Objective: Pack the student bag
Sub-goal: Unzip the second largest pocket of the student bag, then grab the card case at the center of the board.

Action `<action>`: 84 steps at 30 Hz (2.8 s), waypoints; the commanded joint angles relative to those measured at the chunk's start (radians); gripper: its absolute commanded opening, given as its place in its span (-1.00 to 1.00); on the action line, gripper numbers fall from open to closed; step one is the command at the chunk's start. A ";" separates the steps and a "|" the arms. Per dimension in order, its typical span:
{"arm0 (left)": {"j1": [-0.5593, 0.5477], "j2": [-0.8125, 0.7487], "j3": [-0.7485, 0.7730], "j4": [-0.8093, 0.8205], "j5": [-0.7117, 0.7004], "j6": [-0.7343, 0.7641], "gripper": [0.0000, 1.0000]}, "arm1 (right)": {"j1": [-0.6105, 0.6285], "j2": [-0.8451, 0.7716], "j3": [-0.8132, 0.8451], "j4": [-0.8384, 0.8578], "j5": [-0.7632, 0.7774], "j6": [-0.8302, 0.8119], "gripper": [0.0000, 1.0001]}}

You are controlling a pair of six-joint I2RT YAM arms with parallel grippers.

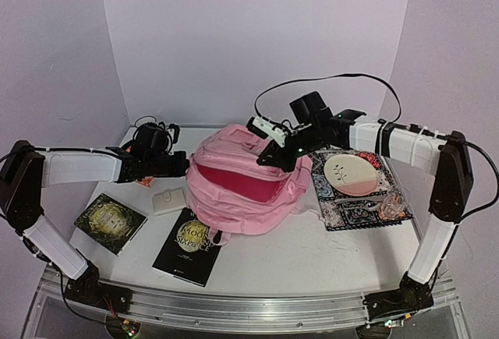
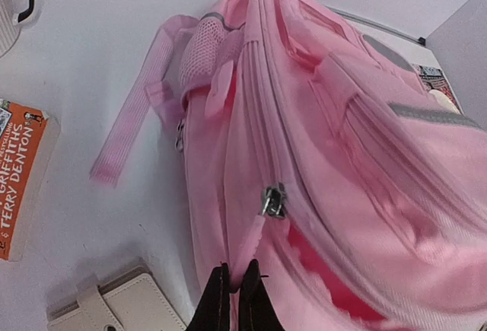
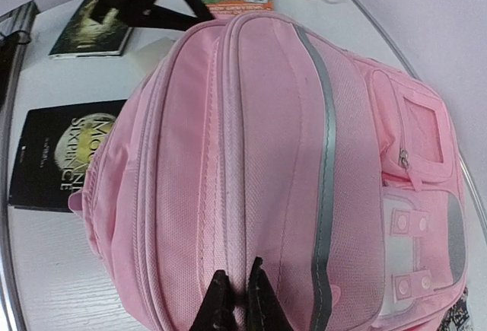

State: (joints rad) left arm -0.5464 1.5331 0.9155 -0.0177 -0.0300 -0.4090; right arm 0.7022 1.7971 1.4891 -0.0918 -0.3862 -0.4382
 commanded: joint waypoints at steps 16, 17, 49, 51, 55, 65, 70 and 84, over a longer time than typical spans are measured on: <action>0.100 0.166 0.168 -0.033 -0.201 0.069 -0.27 | -0.007 -0.002 0.186 -0.031 0.161 0.107 -1.00; 0.100 0.148 0.155 -0.039 -0.203 0.066 -0.14 | -0.007 0.004 0.188 -0.027 0.203 0.120 -1.00; 0.035 0.140 0.121 -0.530 -0.182 -0.318 0.99 | -0.010 0.047 0.113 0.082 0.162 0.199 -1.00; 0.020 0.147 0.136 -0.532 -0.210 -0.286 0.99 | -0.009 0.049 0.111 0.083 0.158 0.195 -1.00; 0.019 0.147 0.181 -0.567 -0.230 -0.081 0.99 | -0.010 0.042 0.094 0.083 0.152 0.185 -1.00; 0.030 0.162 0.253 -0.628 -0.170 0.549 0.99 | -0.010 0.030 0.063 0.109 0.110 0.168 -1.00; 0.062 0.221 0.270 -0.661 -0.079 0.737 0.99 | -0.010 0.026 0.061 0.113 0.090 0.168 -1.00; 0.152 0.411 0.382 -0.765 0.094 0.912 0.99 | -0.010 0.010 0.057 0.113 0.084 0.166 -1.00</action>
State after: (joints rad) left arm -0.4230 1.8918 1.2417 -0.7421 0.0130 0.4361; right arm 0.6950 1.8496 1.5350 -0.0537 -0.2687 -0.2691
